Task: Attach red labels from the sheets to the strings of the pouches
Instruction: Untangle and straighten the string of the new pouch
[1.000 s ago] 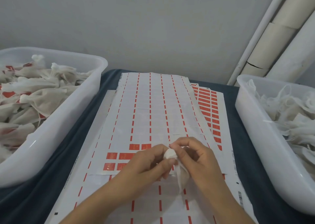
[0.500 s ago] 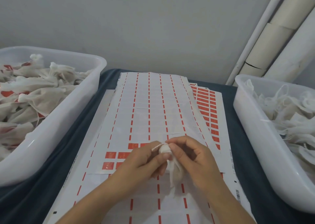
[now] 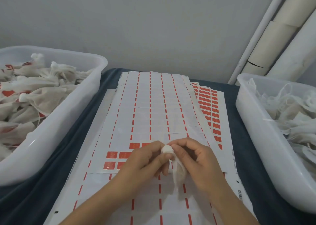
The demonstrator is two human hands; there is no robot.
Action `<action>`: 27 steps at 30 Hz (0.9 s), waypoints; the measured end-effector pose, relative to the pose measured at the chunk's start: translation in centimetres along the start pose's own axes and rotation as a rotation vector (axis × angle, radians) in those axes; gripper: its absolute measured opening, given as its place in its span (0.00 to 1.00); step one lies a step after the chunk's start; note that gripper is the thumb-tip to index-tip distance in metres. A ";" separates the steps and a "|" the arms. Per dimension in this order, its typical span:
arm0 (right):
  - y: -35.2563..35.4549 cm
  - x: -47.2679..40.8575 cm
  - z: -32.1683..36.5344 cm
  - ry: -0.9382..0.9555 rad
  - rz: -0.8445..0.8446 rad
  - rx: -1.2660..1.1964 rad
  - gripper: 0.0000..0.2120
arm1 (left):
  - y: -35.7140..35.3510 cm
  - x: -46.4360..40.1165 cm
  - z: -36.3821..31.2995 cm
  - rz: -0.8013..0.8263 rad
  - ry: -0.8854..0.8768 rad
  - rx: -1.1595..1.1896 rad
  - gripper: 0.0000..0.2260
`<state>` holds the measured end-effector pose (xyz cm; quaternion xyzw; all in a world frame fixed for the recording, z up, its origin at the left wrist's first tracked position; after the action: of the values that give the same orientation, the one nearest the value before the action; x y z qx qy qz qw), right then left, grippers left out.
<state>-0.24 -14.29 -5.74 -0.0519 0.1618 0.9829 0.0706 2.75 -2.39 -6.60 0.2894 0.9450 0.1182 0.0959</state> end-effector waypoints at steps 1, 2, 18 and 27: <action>-0.1 0.0 0.1 0.008 0.018 -0.010 0.13 | 0.2 0.0 -0.1 -0.015 -0.001 0.022 0.13; -0.2 0.0 0.2 0.003 0.047 -0.038 0.13 | 0.4 0.0 -0.1 -0.032 -0.002 0.036 0.13; -1.2 0.4 -2.1 -0.377 0.220 -0.301 0.17 | 1.3 0.2 -1.0 -0.056 -0.067 0.075 0.11; -1.7 0.9 -1.9 -0.446 0.319 -0.525 0.14 | 1.2 -0.1 0.9 -0.028 0.152 0.427 0.13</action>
<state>-0.73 -13.22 -8.17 0.1729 -0.1086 0.9767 -0.0656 3.68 -1.36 -7.13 0.2800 0.9571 -0.0641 -0.0375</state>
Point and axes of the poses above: each hand's wrist, its own x-axis away from the middle knuckle, its own y-axis out of the back of the hand, z = x × y, the point moved 7 cm from there along -x, towards the middle knuckle
